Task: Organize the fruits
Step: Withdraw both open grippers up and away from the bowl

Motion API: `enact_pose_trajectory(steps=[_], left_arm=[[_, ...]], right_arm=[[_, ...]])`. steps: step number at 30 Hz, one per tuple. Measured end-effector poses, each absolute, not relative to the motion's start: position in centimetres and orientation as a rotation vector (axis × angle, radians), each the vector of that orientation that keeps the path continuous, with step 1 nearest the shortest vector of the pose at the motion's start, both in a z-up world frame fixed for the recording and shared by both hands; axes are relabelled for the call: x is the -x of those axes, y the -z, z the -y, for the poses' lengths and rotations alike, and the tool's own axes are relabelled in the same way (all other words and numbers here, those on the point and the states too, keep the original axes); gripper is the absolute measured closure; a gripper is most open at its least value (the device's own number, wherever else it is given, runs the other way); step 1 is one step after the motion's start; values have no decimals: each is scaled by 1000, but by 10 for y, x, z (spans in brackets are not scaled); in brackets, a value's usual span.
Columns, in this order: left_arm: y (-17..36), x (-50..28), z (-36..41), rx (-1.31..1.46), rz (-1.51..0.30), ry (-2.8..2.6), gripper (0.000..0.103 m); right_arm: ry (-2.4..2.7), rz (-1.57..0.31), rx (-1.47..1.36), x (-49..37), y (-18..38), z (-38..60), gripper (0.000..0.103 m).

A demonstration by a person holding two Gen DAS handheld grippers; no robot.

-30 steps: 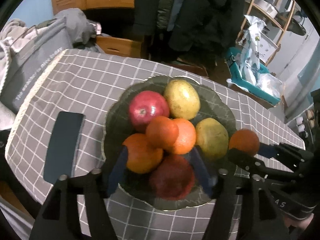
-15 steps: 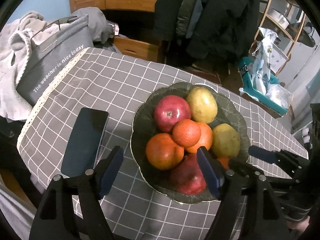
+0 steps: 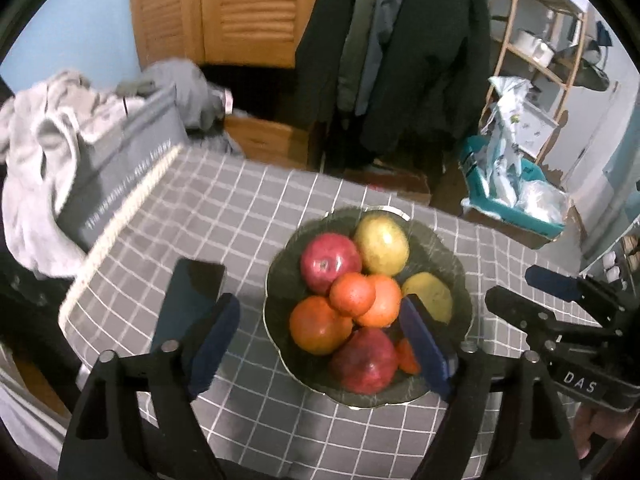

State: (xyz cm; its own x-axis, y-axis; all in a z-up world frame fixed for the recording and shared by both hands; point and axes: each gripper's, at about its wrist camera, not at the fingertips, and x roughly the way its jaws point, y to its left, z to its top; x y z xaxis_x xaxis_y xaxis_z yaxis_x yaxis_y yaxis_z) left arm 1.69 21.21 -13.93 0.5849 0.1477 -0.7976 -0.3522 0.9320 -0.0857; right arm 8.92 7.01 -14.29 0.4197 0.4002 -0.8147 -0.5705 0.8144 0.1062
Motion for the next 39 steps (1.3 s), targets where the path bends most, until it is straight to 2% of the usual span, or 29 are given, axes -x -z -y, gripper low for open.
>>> enact_pose_trajectory(steps=[11, 16, 23, 39], left_arm=[[89, -4, -200, 216, -788, -268, 15], [70, 1, -193, 201, -752, -253, 13], [43, 11, -183, 190, -672, -245, 1], [5, 26, -165, 143, -552, -247, 1]], right_arm=[[-543, -793, 205, -70, 88, -50, 24], [-512, -728, 187, -62, 65, -39, 23], [-465, -664, 155, -55, 41, -16, 23], [-371, -542, 124, -34, -1, 37, 22]])
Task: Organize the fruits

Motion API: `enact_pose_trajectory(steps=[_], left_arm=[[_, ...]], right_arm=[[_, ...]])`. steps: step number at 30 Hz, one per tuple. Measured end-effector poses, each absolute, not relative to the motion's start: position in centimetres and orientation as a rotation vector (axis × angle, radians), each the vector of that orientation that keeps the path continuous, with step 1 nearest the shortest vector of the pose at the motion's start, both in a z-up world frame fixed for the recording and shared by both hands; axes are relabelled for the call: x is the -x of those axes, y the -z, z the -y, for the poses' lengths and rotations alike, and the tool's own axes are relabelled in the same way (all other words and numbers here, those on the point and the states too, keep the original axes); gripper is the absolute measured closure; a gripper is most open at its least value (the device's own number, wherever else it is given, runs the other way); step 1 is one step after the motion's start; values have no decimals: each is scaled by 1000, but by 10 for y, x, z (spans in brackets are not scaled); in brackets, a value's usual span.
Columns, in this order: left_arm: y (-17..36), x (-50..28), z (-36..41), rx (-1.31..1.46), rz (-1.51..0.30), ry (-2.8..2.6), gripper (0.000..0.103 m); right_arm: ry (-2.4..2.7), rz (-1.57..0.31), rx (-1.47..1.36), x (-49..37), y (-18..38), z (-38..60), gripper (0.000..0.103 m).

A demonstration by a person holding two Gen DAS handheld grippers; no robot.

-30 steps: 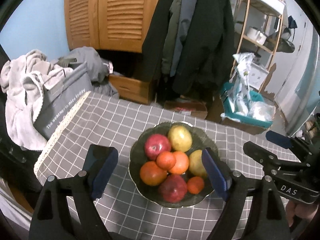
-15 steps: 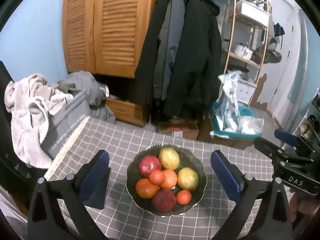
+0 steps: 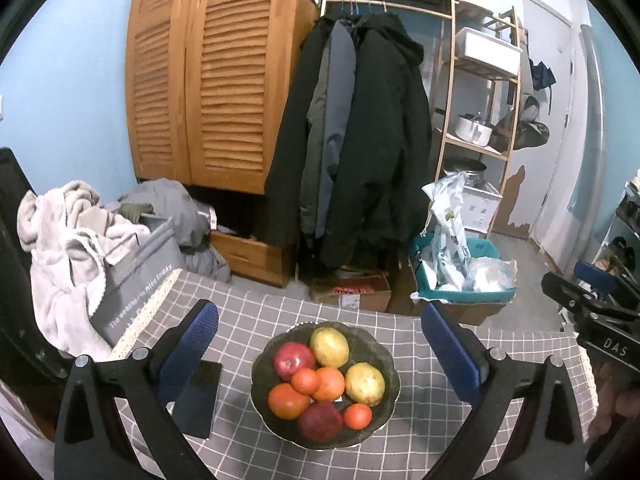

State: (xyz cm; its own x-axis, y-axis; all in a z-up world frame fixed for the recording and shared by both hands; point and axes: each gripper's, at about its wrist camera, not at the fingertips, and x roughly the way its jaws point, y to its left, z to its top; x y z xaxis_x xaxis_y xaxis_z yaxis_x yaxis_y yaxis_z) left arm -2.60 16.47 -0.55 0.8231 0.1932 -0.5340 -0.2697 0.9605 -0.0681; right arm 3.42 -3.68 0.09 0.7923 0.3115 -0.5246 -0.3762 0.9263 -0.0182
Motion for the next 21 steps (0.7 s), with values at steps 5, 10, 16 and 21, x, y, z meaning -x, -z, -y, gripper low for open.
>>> enact_pose_trajectory(steps=[5, 10, 16, 21], left_arm=[[0, 29, -158, 128, -536, -240, 1], [-4, 33, -153, 116, -515, -239, 1], [-15, 40, -147, 116, -458, -224, 1], [-19, 39, -140, 102, -449, -219, 1]], right_arm=[[-364, -519, 129, -26, -4, 44, 22], [-352, -502, 115, -23, -8, 52, 22], [-340, -475, 93, -18, -15, 62, 22], [-337, -470, 91, -17, -15, 67, 22]])
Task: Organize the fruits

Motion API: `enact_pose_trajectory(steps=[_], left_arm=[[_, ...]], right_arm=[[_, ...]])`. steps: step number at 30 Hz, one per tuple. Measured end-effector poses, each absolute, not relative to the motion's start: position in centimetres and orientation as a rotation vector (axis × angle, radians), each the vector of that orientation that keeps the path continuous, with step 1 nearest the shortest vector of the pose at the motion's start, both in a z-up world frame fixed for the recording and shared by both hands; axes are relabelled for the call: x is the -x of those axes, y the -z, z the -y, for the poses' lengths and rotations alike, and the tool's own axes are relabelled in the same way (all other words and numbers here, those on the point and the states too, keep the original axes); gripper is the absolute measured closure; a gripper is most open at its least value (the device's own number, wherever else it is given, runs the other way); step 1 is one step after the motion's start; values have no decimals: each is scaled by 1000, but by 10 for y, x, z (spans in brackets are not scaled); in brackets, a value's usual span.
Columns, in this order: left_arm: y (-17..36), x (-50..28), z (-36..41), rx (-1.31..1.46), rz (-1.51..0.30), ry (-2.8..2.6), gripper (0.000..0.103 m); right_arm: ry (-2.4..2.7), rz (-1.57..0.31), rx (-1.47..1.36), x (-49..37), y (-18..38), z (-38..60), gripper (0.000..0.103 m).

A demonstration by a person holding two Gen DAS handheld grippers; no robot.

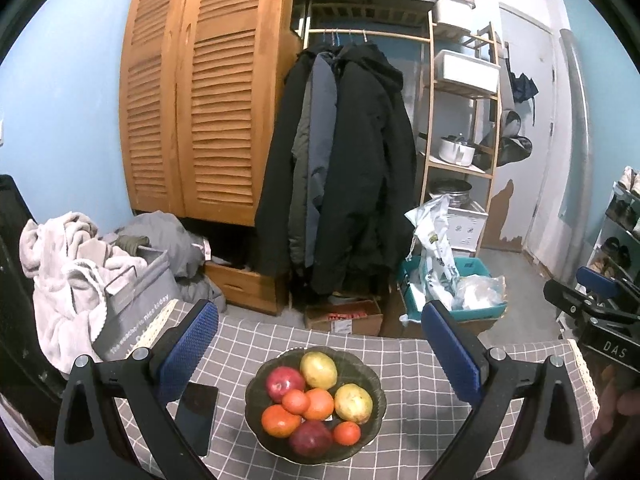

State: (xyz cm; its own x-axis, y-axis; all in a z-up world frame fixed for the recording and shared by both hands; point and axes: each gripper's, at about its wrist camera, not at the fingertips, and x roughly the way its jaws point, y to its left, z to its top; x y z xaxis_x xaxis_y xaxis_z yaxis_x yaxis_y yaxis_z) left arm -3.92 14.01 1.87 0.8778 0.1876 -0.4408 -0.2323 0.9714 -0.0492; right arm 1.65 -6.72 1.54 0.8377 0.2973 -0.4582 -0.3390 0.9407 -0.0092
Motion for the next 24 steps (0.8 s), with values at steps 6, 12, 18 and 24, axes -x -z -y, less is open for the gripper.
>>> enact_pose_trajectory(steps=[6, 12, 18, 24], left_arm=[[-23, 40, -134, 87, -427, -214, 1], [-22, 39, -131, 82, -432, -212, 1], [-21, 39, -131, 81, -432, -213, 1], [-21, 39, -131, 82, -433, -211, 1]], right_arm=[[-327, -463, 84, -14, -18, 76, 22], [-328, -462, 83, -13, -18, 77, 22], [-327, -463, 83, -13, -18, 77, 22], [-326, -461, 83, -13, -18, 77, 22]])
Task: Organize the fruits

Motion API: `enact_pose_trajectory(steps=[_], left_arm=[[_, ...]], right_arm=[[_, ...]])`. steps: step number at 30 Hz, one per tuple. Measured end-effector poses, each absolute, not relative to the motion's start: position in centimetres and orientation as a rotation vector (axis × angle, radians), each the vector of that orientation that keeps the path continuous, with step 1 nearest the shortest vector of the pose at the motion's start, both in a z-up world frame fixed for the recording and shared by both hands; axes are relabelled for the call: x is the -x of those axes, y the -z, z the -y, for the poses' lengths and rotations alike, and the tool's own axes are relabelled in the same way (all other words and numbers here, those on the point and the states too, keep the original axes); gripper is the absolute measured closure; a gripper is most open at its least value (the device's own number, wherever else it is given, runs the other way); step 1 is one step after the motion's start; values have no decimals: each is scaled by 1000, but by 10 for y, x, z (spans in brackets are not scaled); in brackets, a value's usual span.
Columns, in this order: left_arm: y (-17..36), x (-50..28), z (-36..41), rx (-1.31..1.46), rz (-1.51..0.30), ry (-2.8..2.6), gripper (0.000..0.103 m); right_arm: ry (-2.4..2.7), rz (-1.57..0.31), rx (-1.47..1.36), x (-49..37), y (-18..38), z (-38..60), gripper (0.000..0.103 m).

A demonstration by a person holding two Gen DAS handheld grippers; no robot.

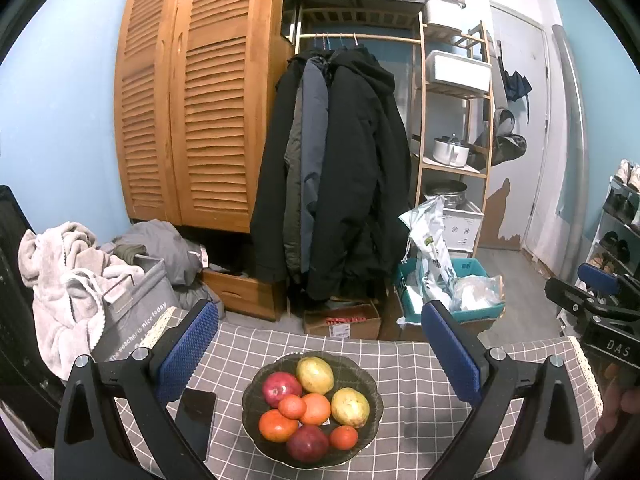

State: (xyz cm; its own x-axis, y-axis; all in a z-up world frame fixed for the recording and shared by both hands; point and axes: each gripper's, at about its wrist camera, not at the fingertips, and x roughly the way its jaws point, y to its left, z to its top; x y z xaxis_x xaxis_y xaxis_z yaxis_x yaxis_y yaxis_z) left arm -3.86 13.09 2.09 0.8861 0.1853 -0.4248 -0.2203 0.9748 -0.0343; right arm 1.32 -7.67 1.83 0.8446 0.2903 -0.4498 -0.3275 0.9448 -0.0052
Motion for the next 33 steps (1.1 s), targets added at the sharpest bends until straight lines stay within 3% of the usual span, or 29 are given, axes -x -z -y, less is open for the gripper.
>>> enact_pose_trajectory(steps=[33], left_arm=[[-20, 38, -132, 80, -431, -208, 1]], right_arm=[[-326, -460, 84, -11, -18, 75, 22]])
